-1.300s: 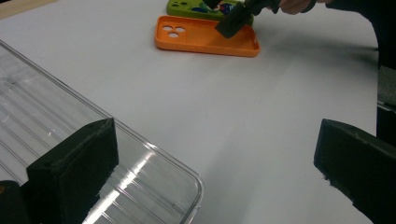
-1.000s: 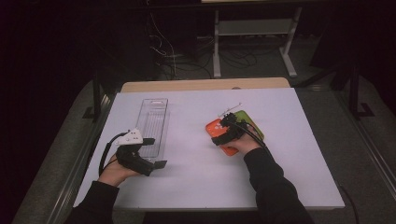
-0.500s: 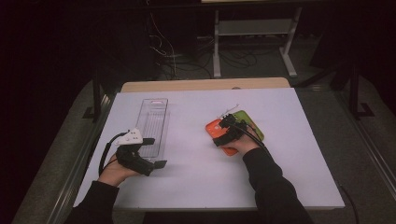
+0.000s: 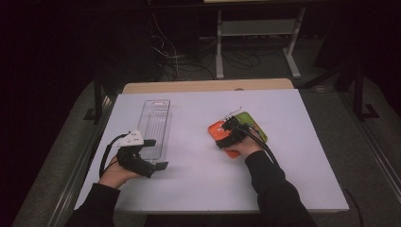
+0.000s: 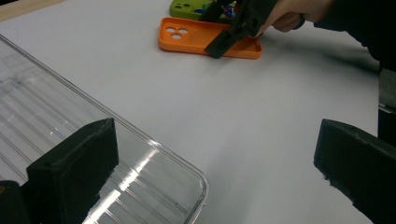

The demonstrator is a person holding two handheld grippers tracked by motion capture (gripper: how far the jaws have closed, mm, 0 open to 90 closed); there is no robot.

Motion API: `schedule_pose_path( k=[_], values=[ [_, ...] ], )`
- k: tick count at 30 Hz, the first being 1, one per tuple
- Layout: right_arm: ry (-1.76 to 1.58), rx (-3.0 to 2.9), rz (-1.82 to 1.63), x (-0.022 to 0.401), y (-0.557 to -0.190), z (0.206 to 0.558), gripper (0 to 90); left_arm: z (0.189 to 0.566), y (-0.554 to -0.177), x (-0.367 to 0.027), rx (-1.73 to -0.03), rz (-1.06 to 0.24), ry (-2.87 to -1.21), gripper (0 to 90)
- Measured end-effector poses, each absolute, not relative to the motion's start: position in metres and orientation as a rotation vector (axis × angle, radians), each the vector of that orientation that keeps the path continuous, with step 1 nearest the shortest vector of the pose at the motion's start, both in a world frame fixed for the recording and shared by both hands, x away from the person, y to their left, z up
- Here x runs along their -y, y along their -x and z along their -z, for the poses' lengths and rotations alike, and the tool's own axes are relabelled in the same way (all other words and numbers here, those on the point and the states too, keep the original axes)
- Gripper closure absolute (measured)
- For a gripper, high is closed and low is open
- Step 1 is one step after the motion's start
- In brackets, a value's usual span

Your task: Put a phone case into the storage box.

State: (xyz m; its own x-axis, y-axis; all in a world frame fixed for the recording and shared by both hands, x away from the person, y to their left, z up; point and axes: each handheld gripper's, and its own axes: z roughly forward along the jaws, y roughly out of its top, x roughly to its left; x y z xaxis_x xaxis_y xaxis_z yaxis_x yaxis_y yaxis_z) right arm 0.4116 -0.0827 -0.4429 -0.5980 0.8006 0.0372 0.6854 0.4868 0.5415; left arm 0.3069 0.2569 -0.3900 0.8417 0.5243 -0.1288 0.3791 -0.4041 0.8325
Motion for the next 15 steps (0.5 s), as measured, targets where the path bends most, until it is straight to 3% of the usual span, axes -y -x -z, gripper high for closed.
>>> schedule_pose_path(
  k=[15],
  values=[
    [-1.283,-2.532,-0.822,0.0896,-0.4104,0.4333,15.1,0.3899,-0.3064,-0.2548,-0.661,-0.189,-2.045,0.0]
  ],
)
